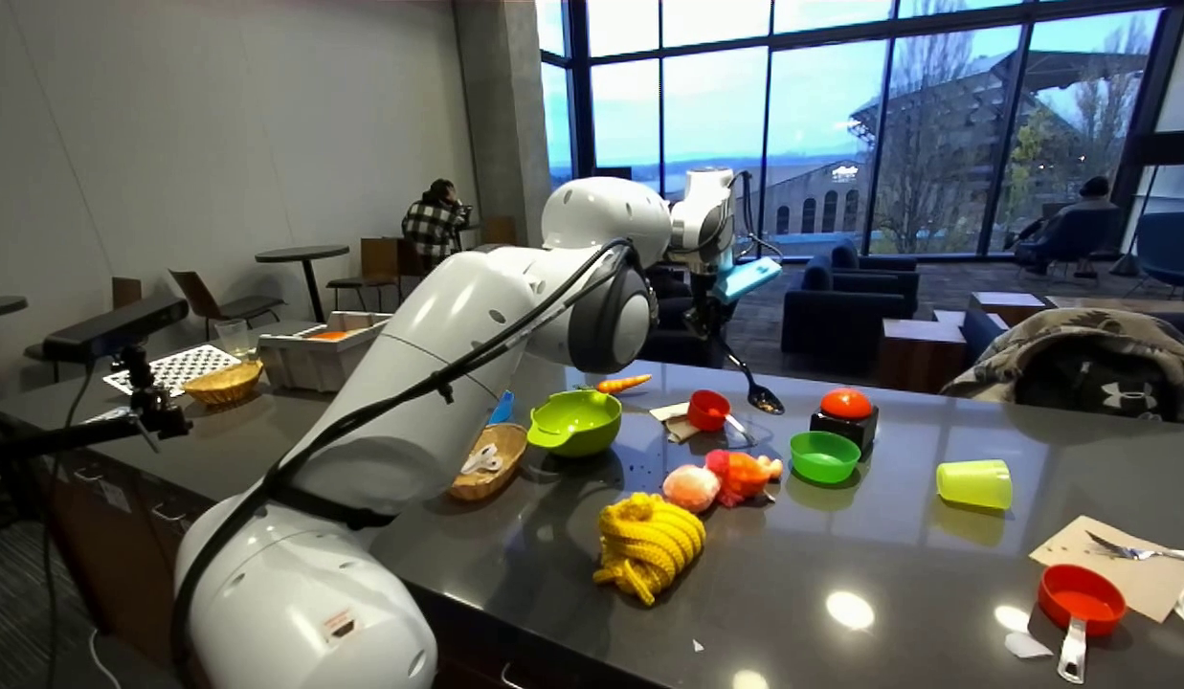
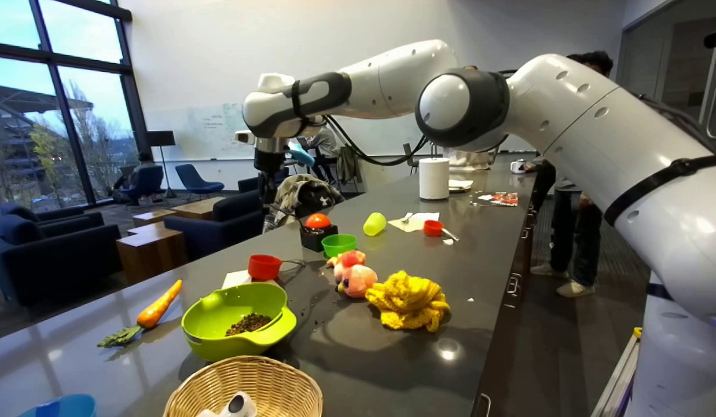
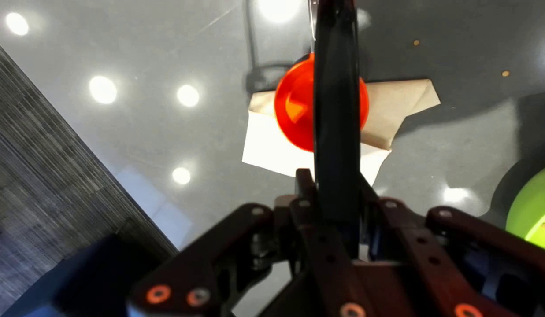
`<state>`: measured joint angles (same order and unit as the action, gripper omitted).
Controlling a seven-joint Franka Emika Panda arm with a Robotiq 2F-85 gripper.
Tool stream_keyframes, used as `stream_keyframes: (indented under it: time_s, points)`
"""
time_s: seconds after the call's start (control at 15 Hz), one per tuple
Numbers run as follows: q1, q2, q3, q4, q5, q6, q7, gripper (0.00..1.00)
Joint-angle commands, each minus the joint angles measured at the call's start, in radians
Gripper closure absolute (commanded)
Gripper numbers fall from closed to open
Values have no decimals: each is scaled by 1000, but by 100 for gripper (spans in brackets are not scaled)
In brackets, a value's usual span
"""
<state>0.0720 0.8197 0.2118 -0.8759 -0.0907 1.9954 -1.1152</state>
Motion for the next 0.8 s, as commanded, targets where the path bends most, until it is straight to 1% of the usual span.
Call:
stream_keyframes:
  time_s: [0.0, 0.27, 0.73]
  points:
    - [3, 55, -18, 103, -6, -32, 22, 94]
    - [-5, 92, -31, 162, 1, -43, 40, 94]
    - [-17, 137, -28, 236, 11, -60, 59, 94]
